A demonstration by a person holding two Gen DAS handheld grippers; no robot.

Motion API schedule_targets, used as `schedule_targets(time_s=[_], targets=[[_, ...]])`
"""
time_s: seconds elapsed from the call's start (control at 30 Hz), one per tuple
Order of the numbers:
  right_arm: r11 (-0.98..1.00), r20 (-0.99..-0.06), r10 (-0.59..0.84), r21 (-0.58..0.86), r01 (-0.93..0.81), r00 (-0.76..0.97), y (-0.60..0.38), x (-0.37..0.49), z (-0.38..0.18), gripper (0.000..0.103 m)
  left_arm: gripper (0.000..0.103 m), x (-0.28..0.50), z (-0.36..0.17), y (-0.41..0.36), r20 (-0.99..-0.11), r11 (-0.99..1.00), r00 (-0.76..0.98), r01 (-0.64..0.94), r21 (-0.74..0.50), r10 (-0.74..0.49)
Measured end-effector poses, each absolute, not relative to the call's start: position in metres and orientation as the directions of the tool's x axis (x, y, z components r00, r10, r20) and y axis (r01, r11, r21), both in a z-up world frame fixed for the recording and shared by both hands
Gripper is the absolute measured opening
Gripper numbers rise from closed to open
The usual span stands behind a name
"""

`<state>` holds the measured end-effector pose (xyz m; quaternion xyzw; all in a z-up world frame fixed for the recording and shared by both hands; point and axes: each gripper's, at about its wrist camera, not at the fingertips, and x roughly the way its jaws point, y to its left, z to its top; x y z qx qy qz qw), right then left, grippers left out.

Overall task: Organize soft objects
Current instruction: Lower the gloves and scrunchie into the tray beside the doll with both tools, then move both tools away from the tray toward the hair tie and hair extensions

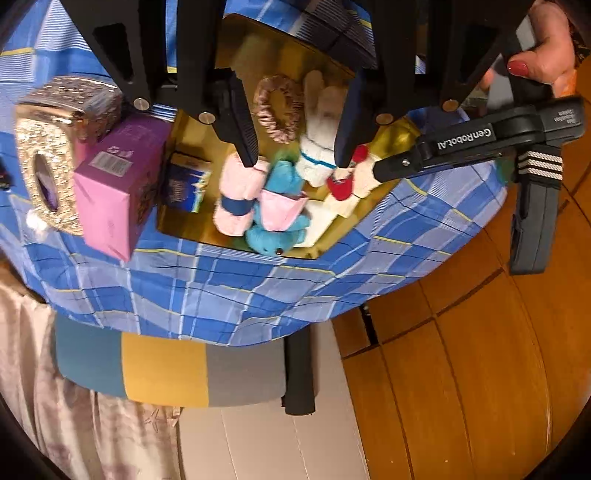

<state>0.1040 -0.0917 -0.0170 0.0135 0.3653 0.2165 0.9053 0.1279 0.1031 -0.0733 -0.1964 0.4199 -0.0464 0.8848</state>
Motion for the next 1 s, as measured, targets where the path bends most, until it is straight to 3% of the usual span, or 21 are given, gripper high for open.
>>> schedule_targets(time_s=[0.6, 1.0], targets=[[0.958, -0.650, 0.273, 0.115, -0.263, 0.709, -0.155, 0.066, 0.010, 0.044, 0.048, 0.133, -0.071, 0.071, -0.739, 0.931, 0.617, -0.027, -0.365, -0.272], [0.989, -0.619, 0.108, 0.149, -0.018, 0.778, -0.272, 0.065, 0.010, 0.045, 0.048, 0.140, -0.051, 0.017, -0.730, 0.929, 0.593, 0.094, -0.358, -0.341]])
